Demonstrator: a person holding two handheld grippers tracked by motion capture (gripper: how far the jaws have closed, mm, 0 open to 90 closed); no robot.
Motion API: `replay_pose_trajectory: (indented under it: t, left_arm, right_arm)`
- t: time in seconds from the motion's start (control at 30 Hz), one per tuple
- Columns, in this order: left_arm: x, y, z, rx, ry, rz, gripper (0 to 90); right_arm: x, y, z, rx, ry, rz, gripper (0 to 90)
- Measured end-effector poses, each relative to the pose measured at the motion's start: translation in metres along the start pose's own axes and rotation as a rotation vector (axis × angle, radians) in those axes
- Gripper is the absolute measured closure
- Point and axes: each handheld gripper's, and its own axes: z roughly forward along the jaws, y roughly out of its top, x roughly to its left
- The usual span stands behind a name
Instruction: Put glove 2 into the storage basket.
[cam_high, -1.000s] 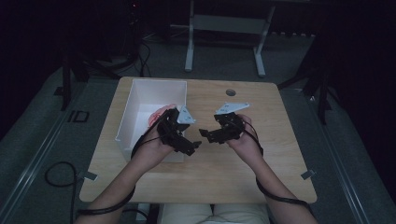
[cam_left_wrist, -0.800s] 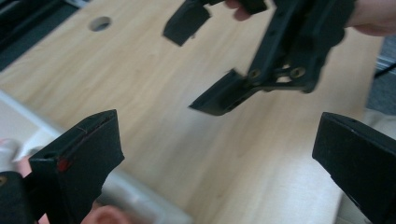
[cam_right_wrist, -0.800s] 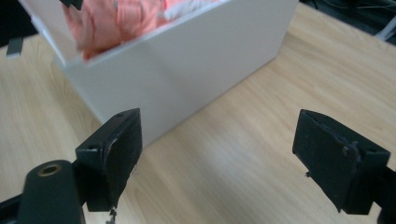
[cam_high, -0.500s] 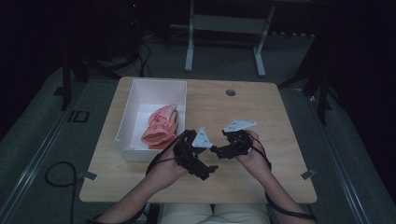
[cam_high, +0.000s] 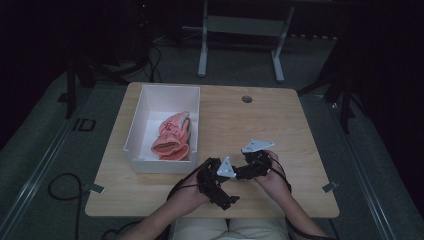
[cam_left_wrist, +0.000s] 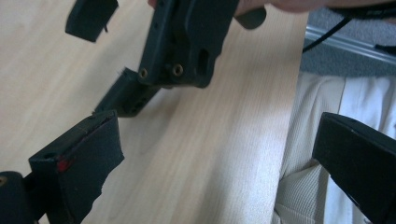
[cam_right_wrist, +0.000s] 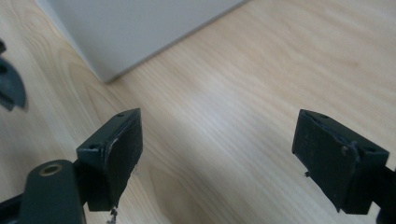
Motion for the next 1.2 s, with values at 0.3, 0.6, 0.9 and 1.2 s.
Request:
replay_pose_trajectory:
  t: [0.3, 0.6, 0.9, 1.2]
  left_arm:
    - [0.000, -0.016, 0.022, 0.004, 0.000, -0.030, 1.2]
    - [-0.004, -0.027, 0.038, -0.004, 0.003, -0.022, 1.2]
    - [-0.002, -0.037, 0.041, -0.021, 0.022, -0.040, 1.2]
    - [-0.001, -0.047, 0.036, -0.072, 0.047, -0.061, 1.2]
  right_arm:
    - [-0.005, -0.019, 0.010, 0.025, -0.023, 0.028, 16.1]
    - [-0.007, -0.029, 0.013, 0.017, -0.054, 0.037, 15.7]
    - [-0.009, -0.036, 0.013, -0.015, -0.073, 0.043, 14.3]
    - [-0.012, -0.041, 0.013, -0.027, -0.087, 0.047, 12.1]
